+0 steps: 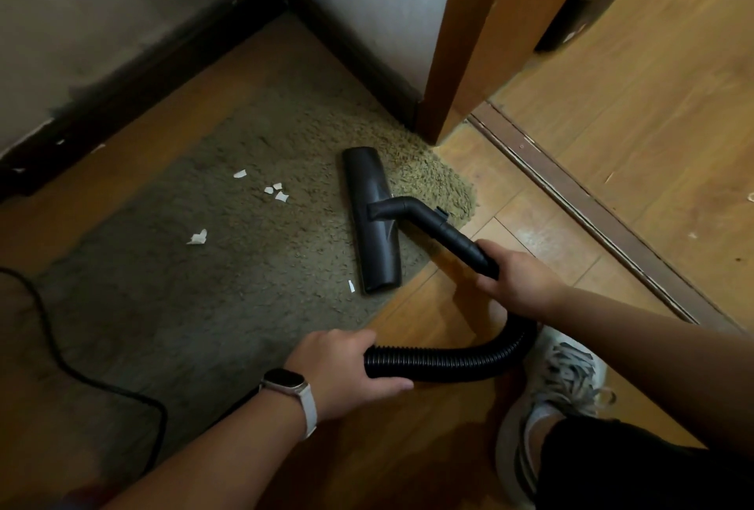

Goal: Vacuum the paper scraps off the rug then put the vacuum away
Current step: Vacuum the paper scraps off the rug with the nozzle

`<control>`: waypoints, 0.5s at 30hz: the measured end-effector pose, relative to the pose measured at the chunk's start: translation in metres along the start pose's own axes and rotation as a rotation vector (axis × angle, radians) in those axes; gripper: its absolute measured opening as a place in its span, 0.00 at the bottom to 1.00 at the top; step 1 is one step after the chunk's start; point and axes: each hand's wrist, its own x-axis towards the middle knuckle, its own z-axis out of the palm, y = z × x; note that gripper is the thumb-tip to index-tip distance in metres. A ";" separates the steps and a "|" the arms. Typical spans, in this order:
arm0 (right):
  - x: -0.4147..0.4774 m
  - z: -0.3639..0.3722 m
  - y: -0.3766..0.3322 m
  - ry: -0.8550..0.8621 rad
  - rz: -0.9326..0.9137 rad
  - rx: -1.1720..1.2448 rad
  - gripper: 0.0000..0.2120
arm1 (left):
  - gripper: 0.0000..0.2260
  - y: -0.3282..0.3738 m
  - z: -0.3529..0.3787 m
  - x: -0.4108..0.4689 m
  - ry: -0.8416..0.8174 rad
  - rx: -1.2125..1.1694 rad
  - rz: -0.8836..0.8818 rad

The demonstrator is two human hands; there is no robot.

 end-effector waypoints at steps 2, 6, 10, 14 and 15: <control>0.000 -0.002 -0.003 0.027 -0.018 0.000 0.13 | 0.30 -0.001 0.001 -0.001 -0.002 -0.010 0.001; -0.014 -0.003 0.002 0.107 0.007 0.060 0.13 | 0.31 0.000 0.008 -0.002 0.007 0.001 0.005; -0.037 -0.001 0.014 0.129 0.114 0.127 0.16 | 0.32 0.007 0.014 -0.002 -0.017 0.037 0.008; -0.050 0.004 0.021 0.116 0.132 0.155 0.14 | 0.33 0.015 0.020 -0.003 -0.073 0.021 0.034; -0.048 0.005 0.019 0.108 0.127 0.155 0.14 | 0.33 0.014 0.020 -0.004 -0.086 0.019 0.034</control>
